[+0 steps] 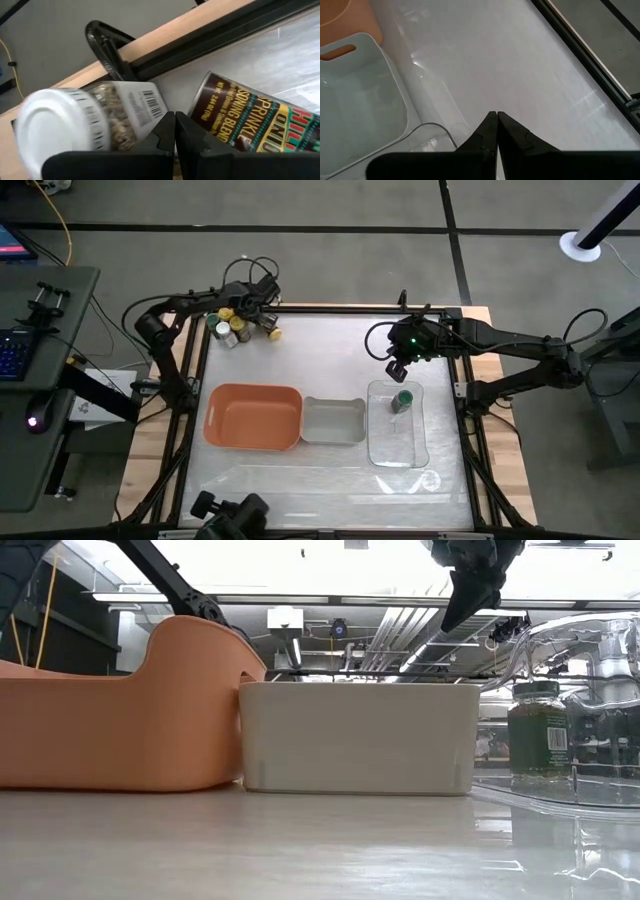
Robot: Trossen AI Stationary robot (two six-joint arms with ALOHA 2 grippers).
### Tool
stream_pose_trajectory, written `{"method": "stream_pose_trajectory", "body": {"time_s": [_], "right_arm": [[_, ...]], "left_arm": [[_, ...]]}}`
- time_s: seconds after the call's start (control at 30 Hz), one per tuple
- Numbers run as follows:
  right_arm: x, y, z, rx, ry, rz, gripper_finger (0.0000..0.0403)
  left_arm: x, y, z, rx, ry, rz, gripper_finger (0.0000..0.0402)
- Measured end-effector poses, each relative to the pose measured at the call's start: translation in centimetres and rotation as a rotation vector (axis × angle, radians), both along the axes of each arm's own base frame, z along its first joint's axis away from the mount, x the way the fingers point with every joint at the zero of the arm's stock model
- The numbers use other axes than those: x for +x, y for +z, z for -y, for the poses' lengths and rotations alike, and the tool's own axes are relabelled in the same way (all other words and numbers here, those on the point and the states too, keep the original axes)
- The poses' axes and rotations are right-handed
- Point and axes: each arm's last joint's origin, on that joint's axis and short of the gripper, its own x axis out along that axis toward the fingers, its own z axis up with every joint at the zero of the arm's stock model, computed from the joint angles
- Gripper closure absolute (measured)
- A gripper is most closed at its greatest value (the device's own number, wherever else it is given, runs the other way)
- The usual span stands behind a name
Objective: Sort spices by type
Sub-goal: Put the top right yellow seasoning can into the orange bin
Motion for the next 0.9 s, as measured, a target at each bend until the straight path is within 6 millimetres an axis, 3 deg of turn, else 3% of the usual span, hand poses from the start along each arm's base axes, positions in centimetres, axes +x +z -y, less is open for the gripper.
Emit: {"method": "stream_pose_trajectory", "body": {"time_s": [0.23, 0.43, 0.9], "right_arm": [[0.0, 0.0, 0.0, 0.001, 0.000, 0.000, 0.0403], [0.0, 0.0, 0.0, -0.009, 0.014, -0.004, 0.0403], [0.0, 0.0, 0.1, -0.054, 0.028, -0.018, 0.0403]], "left_arm": [[0.8, -1.2, 0.2, -0.005, 0.001, -0.012, 0.0402], [2.3, -1.2, 1.3, -0.011, 0.009, 0.079, 0.0402], [9.4, -0.7, 7.8, 0.008, -0.024, 0.417, 0.0401]]}}
